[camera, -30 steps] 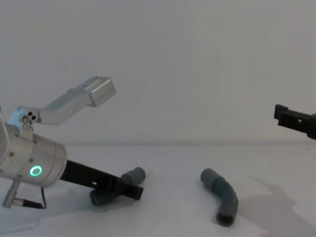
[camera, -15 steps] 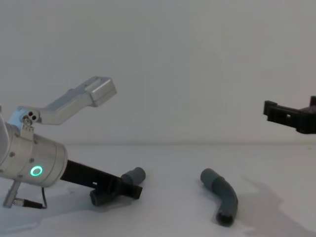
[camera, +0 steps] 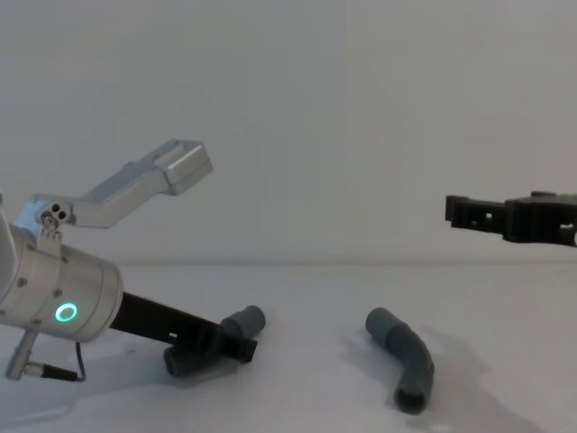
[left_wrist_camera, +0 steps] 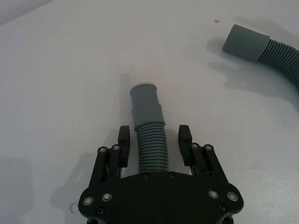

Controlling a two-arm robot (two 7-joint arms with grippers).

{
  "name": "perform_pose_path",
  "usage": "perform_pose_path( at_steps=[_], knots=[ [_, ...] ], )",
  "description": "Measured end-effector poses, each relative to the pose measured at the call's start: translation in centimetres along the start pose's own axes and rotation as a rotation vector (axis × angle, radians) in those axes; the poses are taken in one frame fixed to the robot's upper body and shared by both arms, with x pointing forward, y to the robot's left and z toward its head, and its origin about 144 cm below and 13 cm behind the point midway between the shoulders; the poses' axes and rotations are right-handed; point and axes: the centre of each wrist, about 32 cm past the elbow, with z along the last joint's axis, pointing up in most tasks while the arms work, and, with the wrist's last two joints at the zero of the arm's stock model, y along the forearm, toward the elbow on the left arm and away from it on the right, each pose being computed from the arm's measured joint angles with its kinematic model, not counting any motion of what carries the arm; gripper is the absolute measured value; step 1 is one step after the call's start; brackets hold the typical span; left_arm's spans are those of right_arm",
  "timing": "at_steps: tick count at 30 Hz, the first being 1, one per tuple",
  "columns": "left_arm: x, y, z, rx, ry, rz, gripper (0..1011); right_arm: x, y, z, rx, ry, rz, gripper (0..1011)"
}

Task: Use both hands to pick up one end of the pipe from the table, align the ends, and insert them.

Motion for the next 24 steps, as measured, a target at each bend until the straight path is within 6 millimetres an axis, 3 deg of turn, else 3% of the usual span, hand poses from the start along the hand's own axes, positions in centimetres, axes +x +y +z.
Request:
perform_pose_path(
  at_steps=[11, 24],
  knots=[
    [0.0, 0.0, 0.0, 0.0, 0.0, 0.0, 535, -1.3, 0.3, 1.5, -0.136, 0.032, -0.016, 1000],
    [0.0, 0.0, 0.0, 0.001, 0.0, 0.0, 450, -2.9, 0.9, 1.1, -0.223, 0.002, -0.033, 1000]
  ],
)
